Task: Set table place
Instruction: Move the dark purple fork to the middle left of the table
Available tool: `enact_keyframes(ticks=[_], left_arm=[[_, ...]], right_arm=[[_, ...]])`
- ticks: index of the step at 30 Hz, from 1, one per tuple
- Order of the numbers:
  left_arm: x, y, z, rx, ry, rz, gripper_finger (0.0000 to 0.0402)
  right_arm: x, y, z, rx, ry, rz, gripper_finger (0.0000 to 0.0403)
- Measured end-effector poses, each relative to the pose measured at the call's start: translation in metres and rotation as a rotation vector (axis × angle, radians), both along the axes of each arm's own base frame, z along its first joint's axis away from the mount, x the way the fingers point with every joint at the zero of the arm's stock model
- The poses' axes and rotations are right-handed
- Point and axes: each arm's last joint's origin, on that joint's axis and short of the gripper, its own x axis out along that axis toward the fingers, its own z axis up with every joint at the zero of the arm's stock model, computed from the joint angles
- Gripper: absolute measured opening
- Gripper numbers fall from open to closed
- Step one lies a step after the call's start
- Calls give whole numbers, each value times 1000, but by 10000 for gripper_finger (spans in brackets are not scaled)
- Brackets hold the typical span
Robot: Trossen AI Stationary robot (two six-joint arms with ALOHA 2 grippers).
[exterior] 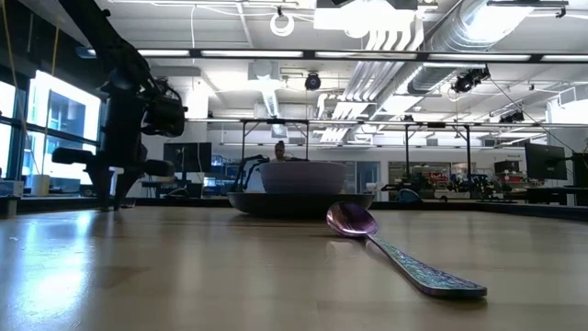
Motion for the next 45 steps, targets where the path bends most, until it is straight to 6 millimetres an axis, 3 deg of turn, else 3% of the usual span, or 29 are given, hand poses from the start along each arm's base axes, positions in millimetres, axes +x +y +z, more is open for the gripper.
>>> enact_keyframes(ticks=[6,11,24,31,45], left_arm=[[0,0,0,-1,1,-20,10],[0,0,0,-4,1,-42,21],[4,-7,0,-89,-42,-70,3],[19,-32,0,-213,-28,-124,6],[68,-100,-1,-329,-87,-195,7]], right_arm=[[0,0,0,0,0,0,0],[0,0,0,0,0,0,0],[0,0,0,0,0,0,0],[0,0,0,0,0,0,0],[0,0,0,0,0,0,0]])
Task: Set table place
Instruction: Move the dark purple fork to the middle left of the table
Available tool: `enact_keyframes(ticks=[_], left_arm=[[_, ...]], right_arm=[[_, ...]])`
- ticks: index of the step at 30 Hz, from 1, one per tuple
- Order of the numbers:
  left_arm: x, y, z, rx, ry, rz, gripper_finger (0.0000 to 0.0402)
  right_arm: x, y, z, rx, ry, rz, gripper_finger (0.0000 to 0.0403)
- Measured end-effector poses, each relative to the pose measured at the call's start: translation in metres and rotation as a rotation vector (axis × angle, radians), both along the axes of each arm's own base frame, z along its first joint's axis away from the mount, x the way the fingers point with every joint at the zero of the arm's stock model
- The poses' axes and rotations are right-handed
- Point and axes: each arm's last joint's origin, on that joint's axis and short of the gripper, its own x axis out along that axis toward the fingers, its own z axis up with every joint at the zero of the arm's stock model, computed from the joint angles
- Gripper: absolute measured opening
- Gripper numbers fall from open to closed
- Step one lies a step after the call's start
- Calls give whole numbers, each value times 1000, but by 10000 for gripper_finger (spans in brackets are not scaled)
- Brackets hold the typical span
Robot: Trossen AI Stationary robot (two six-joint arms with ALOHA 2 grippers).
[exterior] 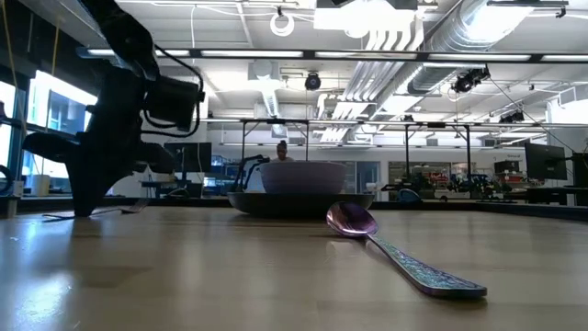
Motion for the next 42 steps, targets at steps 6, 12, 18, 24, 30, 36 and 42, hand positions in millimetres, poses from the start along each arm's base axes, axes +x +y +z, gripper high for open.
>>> enact_keyframes(ticks=[6,12,18,24,30,36,42], left_arm=[[20,-30,-1,-3,-62,15,7],[32,-54,0,23,-105,45,7],[37,-62,0,34,-135,62,7],[37,-61,0,41,-138,64,7],[40,-61,0,45,-169,64,7],[40,-61,0,46,-170,64,8],[40,-61,0,47,-170,53,8]], right_arm=[[0,0,0,0,0,0,0],[0,0,0,0,6,1,0],[-1,0,-1,-6,15,6,0],[-1,0,-1,-11,18,10,0],[-1,0,-1,-13,19,12,0],[-1,0,-1,-13,19,12,0],[-1,0,-1,-13,18,12,0]])
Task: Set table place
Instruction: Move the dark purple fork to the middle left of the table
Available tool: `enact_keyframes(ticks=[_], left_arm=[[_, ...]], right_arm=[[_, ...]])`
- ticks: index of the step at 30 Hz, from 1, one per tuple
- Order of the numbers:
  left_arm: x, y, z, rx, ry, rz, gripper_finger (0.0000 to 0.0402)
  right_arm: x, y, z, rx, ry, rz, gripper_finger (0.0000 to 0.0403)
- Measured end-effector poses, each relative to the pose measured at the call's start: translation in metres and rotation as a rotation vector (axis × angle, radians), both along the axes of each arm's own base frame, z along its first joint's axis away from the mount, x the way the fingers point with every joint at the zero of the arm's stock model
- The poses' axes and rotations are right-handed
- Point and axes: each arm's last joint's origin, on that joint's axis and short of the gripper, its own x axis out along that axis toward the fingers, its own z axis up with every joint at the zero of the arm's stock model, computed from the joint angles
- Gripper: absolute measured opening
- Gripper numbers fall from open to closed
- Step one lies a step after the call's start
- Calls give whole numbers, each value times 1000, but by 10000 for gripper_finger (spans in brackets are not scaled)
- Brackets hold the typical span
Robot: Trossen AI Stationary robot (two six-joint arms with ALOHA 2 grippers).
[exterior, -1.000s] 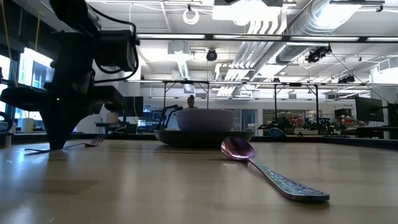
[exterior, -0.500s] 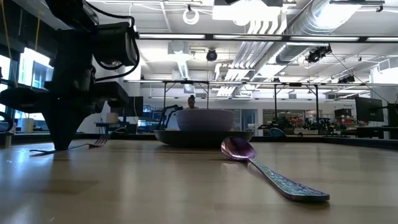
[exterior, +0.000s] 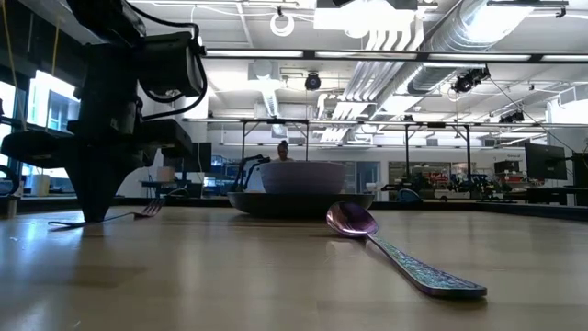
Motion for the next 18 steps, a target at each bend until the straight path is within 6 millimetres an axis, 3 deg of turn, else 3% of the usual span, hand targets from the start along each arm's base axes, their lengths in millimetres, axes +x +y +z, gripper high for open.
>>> enact_keyframes(ticks=[18], left_arm=[[2,0,0,10,-29,-42,8]], right_arm=[[0,0,0,-4,2,3,0]])
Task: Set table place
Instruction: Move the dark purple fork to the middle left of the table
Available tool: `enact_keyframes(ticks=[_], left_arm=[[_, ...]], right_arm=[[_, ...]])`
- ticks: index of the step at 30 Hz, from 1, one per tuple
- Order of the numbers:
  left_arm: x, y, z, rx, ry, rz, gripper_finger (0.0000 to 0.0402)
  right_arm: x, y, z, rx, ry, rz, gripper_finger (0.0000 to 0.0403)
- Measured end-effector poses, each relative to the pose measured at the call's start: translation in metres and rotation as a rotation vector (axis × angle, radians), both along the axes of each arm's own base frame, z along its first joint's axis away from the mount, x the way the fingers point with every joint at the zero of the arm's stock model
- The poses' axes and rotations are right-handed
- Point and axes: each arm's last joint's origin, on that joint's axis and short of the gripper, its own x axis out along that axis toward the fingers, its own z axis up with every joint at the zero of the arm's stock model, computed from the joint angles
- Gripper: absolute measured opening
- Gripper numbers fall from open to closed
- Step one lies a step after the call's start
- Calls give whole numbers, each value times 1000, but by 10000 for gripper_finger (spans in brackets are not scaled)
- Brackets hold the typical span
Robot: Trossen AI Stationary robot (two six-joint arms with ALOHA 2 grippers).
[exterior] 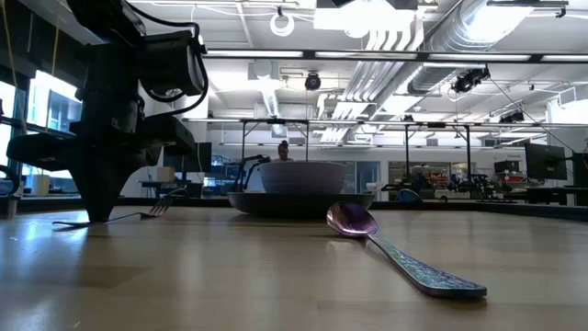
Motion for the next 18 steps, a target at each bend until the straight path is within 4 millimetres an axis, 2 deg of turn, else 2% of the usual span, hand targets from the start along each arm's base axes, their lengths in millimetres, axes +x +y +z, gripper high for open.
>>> enact_keyframes(ticks=[10,18], left_arm=[[8,3,13,60,37,-1,7],[8,2,17,32,59,-4,7]], right_arm=[[0,0,0,-2,0,2,0],[0,0,0,-1,1,2,0]])
